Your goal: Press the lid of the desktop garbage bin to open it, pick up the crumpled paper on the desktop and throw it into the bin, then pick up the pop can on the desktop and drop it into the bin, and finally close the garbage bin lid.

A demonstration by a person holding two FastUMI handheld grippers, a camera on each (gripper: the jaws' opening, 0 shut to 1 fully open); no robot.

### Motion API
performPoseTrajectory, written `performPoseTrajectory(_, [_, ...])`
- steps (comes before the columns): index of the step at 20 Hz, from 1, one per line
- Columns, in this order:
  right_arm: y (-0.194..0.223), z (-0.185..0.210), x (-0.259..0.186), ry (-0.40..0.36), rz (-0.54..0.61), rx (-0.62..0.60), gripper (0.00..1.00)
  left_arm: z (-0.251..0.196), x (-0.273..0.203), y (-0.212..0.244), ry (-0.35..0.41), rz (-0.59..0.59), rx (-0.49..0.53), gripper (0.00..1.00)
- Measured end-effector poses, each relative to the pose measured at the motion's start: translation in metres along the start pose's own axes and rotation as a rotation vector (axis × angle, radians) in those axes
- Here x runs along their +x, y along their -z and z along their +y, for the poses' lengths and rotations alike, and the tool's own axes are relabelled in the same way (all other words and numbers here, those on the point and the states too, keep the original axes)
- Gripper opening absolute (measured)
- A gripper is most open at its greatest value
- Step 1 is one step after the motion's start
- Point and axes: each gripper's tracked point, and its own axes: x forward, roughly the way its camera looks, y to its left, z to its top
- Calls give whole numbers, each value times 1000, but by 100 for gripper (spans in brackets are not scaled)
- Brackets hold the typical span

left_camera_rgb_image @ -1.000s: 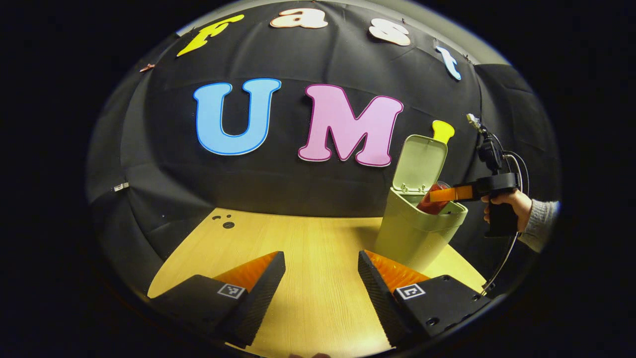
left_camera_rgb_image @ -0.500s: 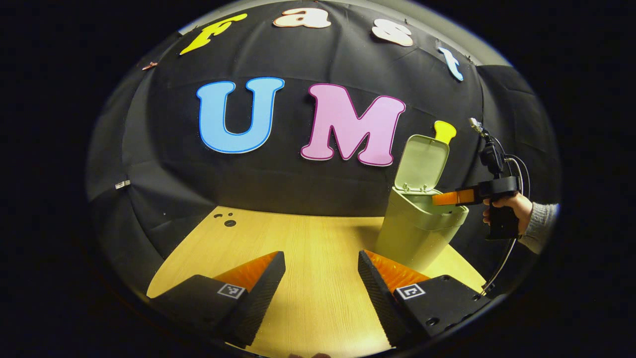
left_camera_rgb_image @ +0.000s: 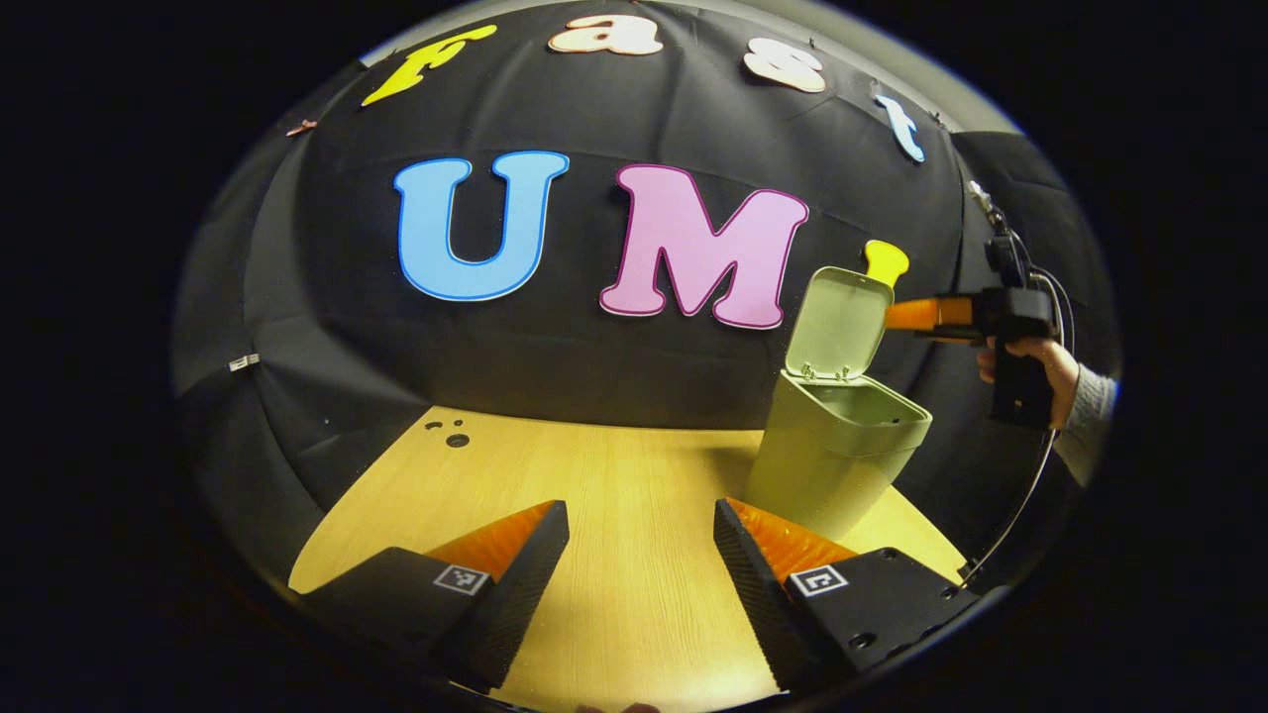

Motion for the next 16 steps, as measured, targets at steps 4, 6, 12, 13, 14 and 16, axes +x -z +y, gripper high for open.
performPoseTrajectory(4, [-47, -1, 8, 23, -105, -22, 98, -3, -2, 1, 5, -3, -2, 94])
performPoseTrajectory(6, [-66, -1, 17, 31, -146, -33, 98, -4, -6, 0, 5, -7, -2, 98])
performPoseTrajectory(12, [-84, -4, 60, 63, -156, -79, 98, 1, -18, 5, -11, -4, -10, 94])
performPoseTrajectory(13, [-85, -6, 67, 73, -150, -81, 98, 2, -20, 6, -15, -2, -11, 94])
performPoseTrajectory(14, [-87, -8, 75, 85, -147, -80, 98, 3, -22, 8, -18, -1, -14, 94])
performPoseTrajectory(16, [-87, -13, 92, 106, -126, -84, 98, 6, -25, 9, -24, 0, -15, 94])
